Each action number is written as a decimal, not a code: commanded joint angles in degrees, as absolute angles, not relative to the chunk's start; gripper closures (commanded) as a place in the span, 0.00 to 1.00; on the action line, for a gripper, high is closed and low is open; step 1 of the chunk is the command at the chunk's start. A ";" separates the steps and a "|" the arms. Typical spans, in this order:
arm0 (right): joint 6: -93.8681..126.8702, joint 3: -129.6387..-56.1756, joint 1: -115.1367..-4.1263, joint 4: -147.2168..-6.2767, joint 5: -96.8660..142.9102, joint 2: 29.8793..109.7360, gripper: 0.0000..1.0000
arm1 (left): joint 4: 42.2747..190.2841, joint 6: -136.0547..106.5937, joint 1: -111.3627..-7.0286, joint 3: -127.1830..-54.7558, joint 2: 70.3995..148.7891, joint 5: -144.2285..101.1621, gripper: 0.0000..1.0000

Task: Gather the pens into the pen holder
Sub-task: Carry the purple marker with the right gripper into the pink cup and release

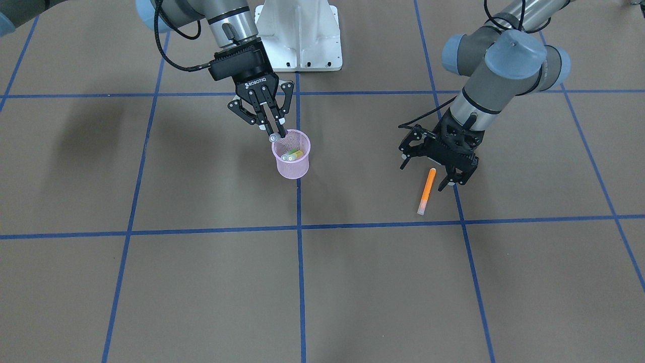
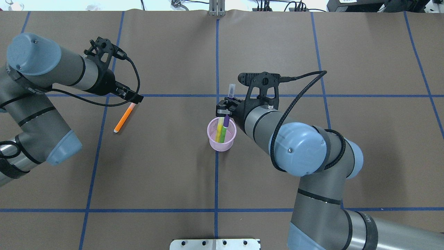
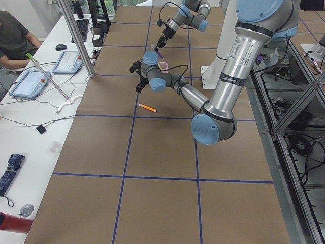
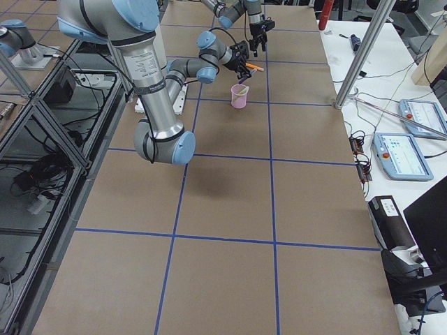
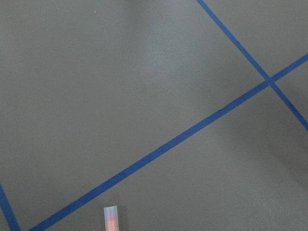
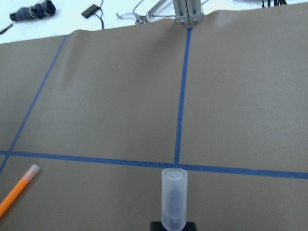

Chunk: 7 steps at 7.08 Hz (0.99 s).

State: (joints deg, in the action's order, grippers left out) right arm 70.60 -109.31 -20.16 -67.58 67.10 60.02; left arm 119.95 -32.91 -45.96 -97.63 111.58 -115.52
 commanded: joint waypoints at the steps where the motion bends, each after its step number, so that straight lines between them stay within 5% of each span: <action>1: 71.37 -106.35 -16.00 -65.65 56.62 59.86 1.00 | 121.29 -32.96 -45.97 -96.68 111.53 -115.49 0.01; 3: 71.37 -105.64 -15.65 -66.09 56.34 59.94 0.97 | 121.29 -33.31 -46.05 -96.68 111.53 -115.49 0.01; 4: 71.45 -105.56 -15.73 -66.53 55.29 60.38 0.36 | 121.29 -33.31 -46.05 -96.68 111.53 -115.49 0.01; 5: 71.54 -105.90 -15.82 -66.62 54.24 60.64 0.00 | 121.20 -33.31 -46.14 -96.77 111.53 -115.14 0.01; 7: 71.46 -110.88 -16.78 -66.62 58.94 63.87 0.00 | 121.12 -32.87 -46.40 -97.64 107.42 -114.70 0.01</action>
State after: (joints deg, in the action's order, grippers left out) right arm 71.47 -107.60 -16.23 -66.59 55.94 61.37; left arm 121.27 -33.05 -46.20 -97.11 109.46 -114.88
